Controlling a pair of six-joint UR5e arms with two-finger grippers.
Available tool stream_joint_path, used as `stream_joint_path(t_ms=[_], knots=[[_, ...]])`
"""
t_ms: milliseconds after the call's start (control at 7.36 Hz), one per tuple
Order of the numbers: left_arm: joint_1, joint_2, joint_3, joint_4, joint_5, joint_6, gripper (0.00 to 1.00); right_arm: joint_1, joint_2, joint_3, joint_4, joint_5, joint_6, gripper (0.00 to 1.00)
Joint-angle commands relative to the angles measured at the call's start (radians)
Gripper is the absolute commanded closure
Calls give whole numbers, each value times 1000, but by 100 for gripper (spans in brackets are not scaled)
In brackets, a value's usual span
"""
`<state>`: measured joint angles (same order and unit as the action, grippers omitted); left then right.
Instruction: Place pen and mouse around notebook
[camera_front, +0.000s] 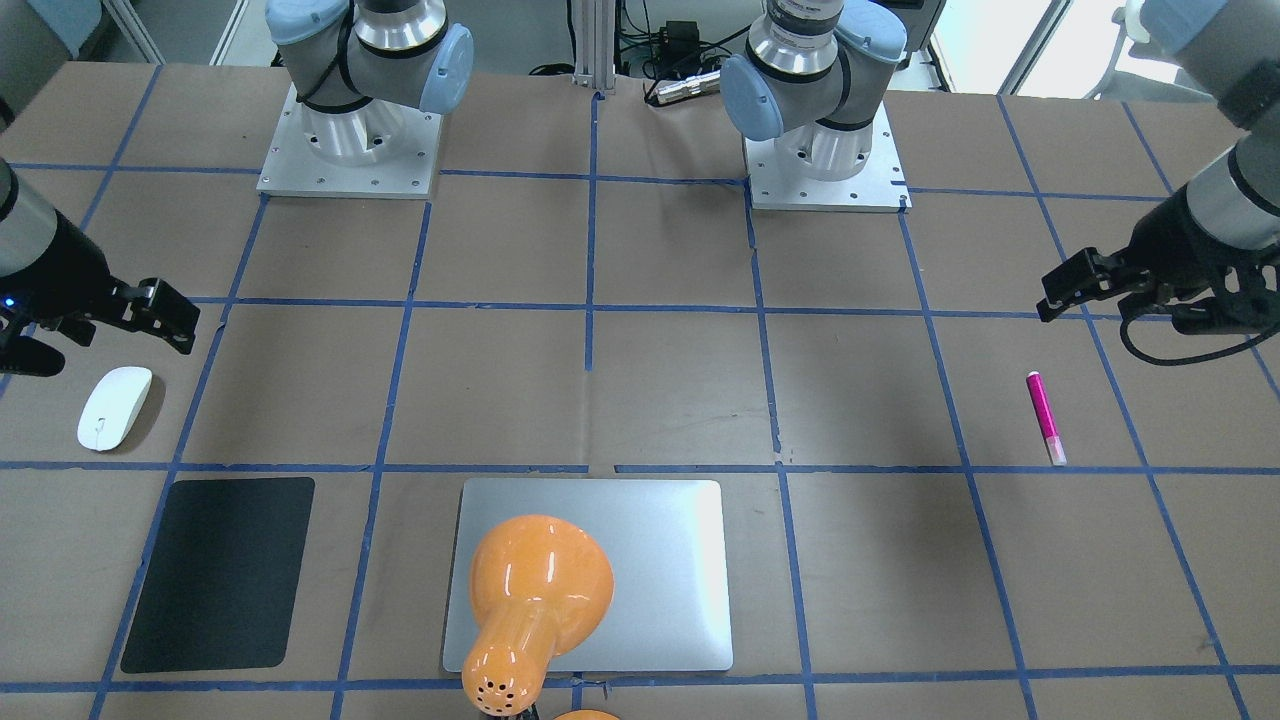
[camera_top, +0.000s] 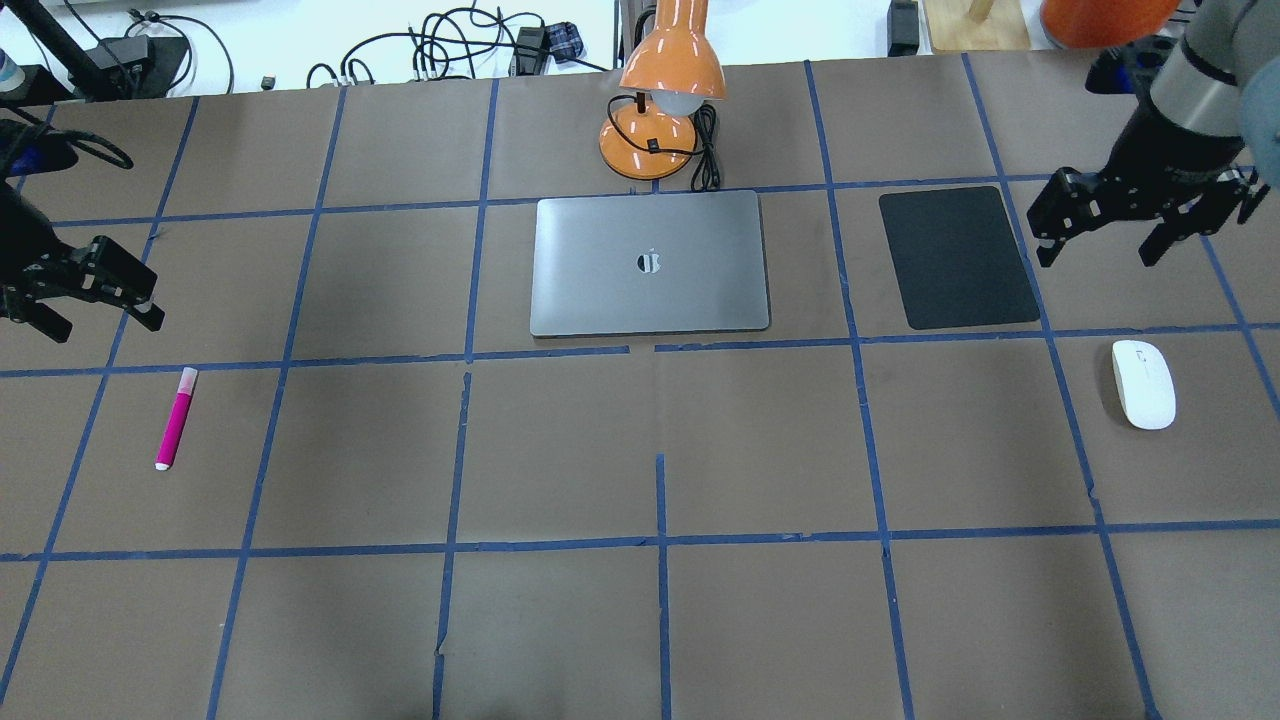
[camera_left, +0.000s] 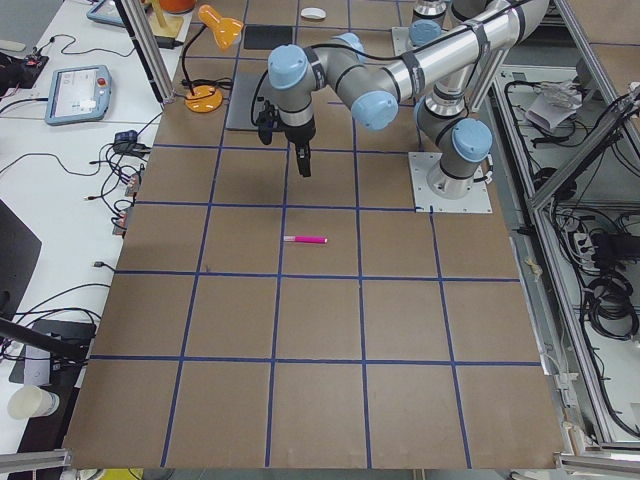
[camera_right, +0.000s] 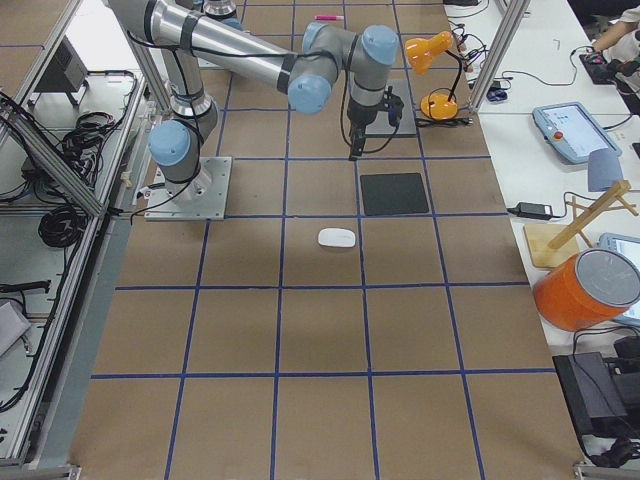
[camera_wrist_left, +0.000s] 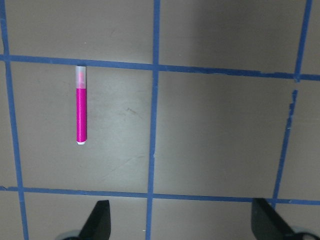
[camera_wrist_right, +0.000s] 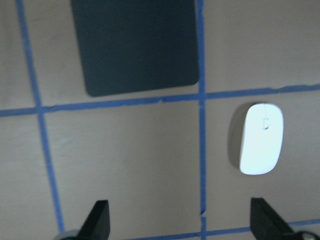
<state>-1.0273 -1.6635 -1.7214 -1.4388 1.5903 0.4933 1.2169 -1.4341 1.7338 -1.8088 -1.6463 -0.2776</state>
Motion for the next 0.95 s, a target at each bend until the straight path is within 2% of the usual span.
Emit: stream_joint_path(t_ms=[0, 136, 272, 543, 815], knots=[[30, -93, -122, 262, 0, 94, 0, -152, 85, 120, -242, -15, -162, 0], [32, -122, -177, 376, 0, 146, 0, -164, 140, 119, -273, -13, -161, 0], [55, -154, -199, 427, 2, 209, 0, -184, 200, 130, -349, -20, -170, 0], [107, -214, -201, 480, 0, 241, 0, -224, 263, 130, -376, -21, -192, 0], [108, -245, -210, 494, 0, 241, 0, -224, 268, 130, -370, -27, -190, 0]])
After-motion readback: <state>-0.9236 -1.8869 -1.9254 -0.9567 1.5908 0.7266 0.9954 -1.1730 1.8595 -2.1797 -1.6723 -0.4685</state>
